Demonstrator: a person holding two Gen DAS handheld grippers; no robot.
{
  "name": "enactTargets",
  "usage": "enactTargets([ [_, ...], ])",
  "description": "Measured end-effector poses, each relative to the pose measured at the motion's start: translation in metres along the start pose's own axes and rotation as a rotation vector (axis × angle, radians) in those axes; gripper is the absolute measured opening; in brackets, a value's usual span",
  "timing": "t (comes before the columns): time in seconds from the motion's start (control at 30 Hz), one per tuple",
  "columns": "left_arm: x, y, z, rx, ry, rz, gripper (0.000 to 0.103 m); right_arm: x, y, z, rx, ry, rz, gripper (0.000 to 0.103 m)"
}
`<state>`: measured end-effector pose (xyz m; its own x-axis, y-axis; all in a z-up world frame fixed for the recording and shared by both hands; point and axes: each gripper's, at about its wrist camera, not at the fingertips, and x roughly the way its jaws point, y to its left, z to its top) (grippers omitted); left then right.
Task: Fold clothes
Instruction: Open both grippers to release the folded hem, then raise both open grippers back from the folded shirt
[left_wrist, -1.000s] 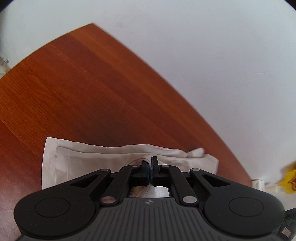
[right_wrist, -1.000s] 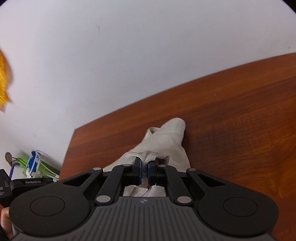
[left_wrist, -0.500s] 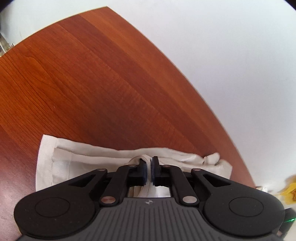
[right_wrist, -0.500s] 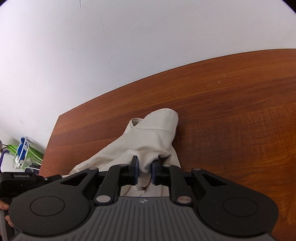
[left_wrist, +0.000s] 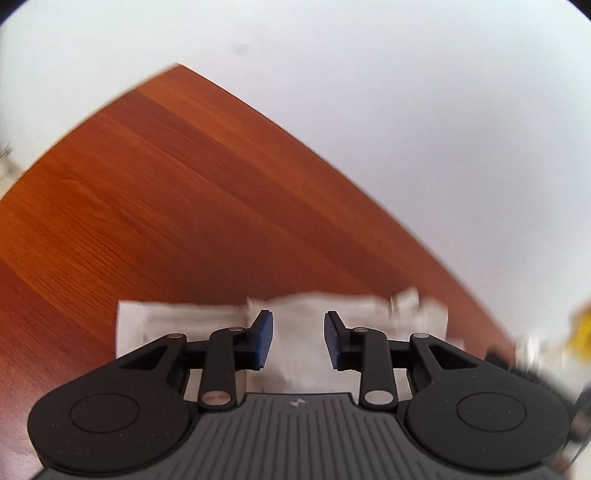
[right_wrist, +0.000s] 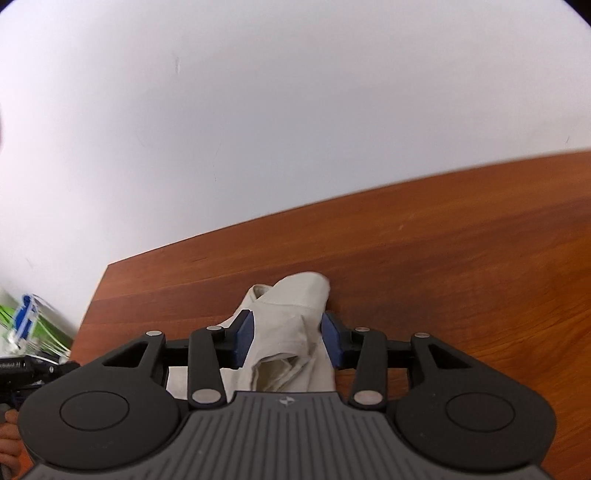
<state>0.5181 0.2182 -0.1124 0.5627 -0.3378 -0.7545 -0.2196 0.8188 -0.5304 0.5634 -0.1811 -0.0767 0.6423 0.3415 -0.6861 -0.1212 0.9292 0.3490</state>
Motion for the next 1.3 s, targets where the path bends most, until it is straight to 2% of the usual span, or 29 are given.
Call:
enactTargets([
  [0.07, 0.006, -0.009, -0.012, 0.063, 0.050, -0.017, 0.030, -0.007, 0.003, -0.003, -0.038, 0.025, -0.001, 0.050],
  [0.23, 0.025, -0.018, -0.034, 0.113, 0.148, -0.049, 0.030, -0.007, 0.019, -0.018, -0.155, 0.102, 0.003, 0.050],
  [0.53, 0.041, -0.039, -0.068, 0.181, 0.239, -0.070, 0.030, 0.025, 0.058, -0.058, -0.293, 0.226, 0.038, 0.050],
  [0.7, 0.031, -0.044, -0.089, 0.273, 0.228, -0.048, 0.030, 0.041, 0.078, -0.076, -0.319, 0.253, 0.021, 0.050],
  [0.8, 0.016, -0.044, -0.103, 0.371, 0.184, 0.004, 0.030, 0.048, 0.090, -0.087, -0.337, 0.238, -0.040, 0.050],
  [0.97, 0.011, -0.040, -0.118, 0.450, 0.161, 0.055, 0.030, 0.063, 0.108, -0.106, -0.379, 0.217, -0.118, 0.050],
  [1.13, 0.016, -0.042, -0.130, 0.539, 0.139, 0.076, 0.030, 0.070, 0.117, -0.111, -0.381, 0.165, -0.147, 0.056],
  [1.3, 0.014, -0.045, -0.137, 0.622, 0.121, 0.090, 0.030, 0.085, 0.123, -0.104, -0.380, 0.133, -0.134, 0.058],
])
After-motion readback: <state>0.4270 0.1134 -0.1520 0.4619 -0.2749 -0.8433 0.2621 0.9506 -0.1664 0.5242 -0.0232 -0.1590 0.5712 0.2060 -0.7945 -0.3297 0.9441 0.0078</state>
